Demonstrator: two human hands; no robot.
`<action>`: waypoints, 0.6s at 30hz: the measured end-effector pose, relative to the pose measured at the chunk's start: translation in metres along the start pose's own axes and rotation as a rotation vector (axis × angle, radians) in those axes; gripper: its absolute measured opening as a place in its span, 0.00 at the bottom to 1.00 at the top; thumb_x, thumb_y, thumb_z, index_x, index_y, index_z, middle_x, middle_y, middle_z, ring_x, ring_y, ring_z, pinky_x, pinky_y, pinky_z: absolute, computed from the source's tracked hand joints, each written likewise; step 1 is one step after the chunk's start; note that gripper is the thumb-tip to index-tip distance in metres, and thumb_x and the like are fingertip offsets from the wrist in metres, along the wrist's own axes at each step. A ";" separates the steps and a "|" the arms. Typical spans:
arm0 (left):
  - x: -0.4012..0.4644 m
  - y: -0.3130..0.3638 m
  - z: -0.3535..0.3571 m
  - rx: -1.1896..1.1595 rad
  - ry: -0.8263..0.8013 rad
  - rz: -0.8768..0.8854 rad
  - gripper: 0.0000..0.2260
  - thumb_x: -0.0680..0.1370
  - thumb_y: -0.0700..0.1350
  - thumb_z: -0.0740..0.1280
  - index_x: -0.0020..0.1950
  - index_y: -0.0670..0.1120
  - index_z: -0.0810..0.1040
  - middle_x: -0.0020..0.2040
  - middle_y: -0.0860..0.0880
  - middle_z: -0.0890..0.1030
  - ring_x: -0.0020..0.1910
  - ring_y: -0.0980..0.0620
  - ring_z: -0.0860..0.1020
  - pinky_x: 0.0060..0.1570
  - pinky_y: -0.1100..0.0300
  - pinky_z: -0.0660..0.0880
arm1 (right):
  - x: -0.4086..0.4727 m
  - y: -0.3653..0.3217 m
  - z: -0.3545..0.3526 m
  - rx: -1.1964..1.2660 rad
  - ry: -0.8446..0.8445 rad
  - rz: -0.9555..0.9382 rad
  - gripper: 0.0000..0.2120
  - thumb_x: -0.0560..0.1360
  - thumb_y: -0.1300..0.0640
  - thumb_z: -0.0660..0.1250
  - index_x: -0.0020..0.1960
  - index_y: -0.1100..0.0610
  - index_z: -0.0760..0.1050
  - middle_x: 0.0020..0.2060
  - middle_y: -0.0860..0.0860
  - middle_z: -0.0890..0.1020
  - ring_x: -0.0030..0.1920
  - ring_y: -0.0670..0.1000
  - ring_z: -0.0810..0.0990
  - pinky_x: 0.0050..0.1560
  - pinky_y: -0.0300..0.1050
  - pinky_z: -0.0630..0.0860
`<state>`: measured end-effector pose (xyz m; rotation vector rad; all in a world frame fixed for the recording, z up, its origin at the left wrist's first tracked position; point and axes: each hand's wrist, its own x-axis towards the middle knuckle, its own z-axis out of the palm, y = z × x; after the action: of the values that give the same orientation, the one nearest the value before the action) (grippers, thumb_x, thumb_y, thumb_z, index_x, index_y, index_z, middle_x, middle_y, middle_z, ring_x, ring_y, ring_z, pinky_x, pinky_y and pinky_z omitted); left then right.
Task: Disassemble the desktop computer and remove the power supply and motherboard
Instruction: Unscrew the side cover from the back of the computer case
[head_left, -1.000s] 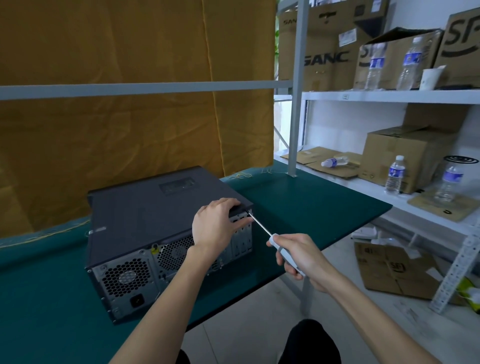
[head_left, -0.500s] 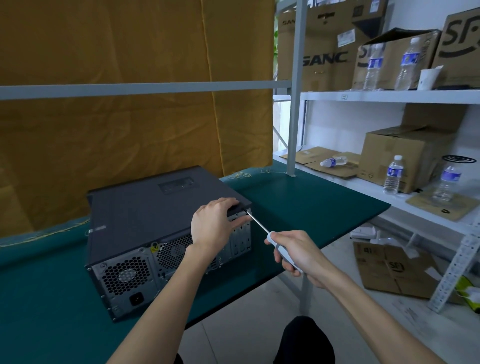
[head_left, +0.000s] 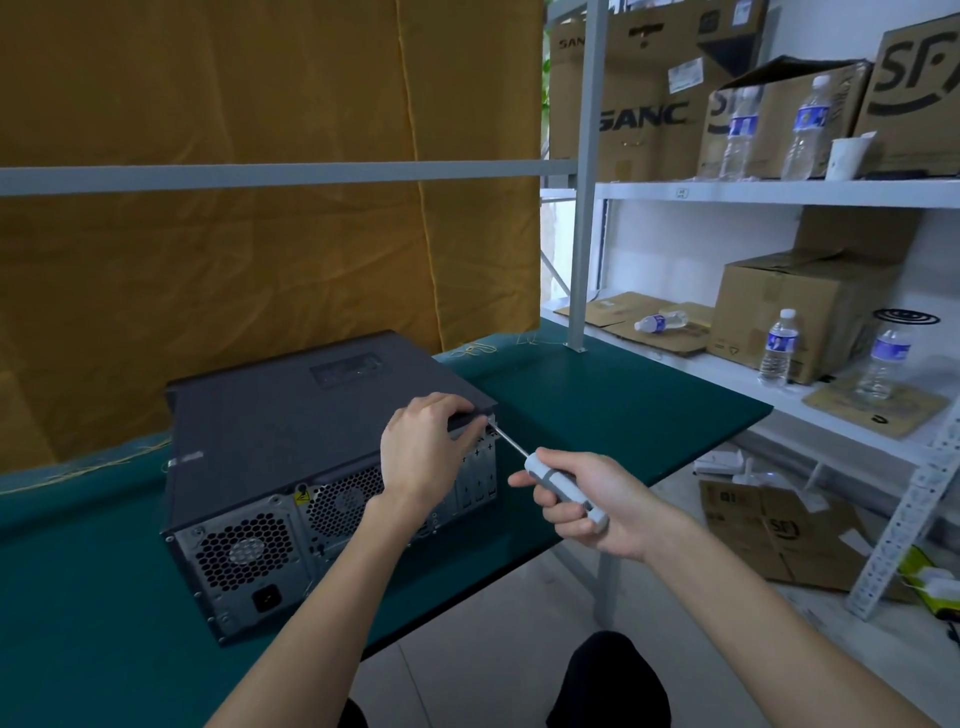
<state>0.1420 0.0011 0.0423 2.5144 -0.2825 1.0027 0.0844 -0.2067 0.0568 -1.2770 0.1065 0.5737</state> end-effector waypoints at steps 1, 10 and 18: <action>-0.003 0.003 0.000 -0.063 0.042 -0.024 0.08 0.79 0.56 0.69 0.49 0.52 0.84 0.47 0.57 0.83 0.49 0.51 0.79 0.50 0.56 0.72 | 0.000 0.000 0.005 -0.172 0.082 -0.057 0.20 0.84 0.52 0.61 0.60 0.69 0.77 0.29 0.52 0.73 0.23 0.45 0.65 0.19 0.37 0.60; -0.006 0.042 0.000 -1.242 -0.462 -0.865 0.19 0.83 0.55 0.65 0.52 0.38 0.81 0.43 0.44 0.86 0.43 0.49 0.86 0.49 0.52 0.83 | -0.009 0.009 0.040 -1.583 0.683 -0.547 0.08 0.83 0.50 0.61 0.49 0.54 0.74 0.41 0.52 0.81 0.41 0.58 0.80 0.36 0.47 0.64; 0.008 0.058 0.013 -1.696 -0.340 -1.188 0.08 0.85 0.39 0.61 0.56 0.35 0.76 0.46 0.40 0.85 0.37 0.52 0.85 0.38 0.62 0.82 | -0.011 0.001 0.020 -0.517 0.278 -0.240 0.12 0.81 0.50 0.66 0.58 0.57 0.76 0.43 0.52 0.79 0.32 0.53 0.82 0.31 0.45 0.78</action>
<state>0.1365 -0.0562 0.0573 0.8372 0.2295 -0.2502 0.0698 -0.1915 0.0659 -1.8402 0.0330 0.2152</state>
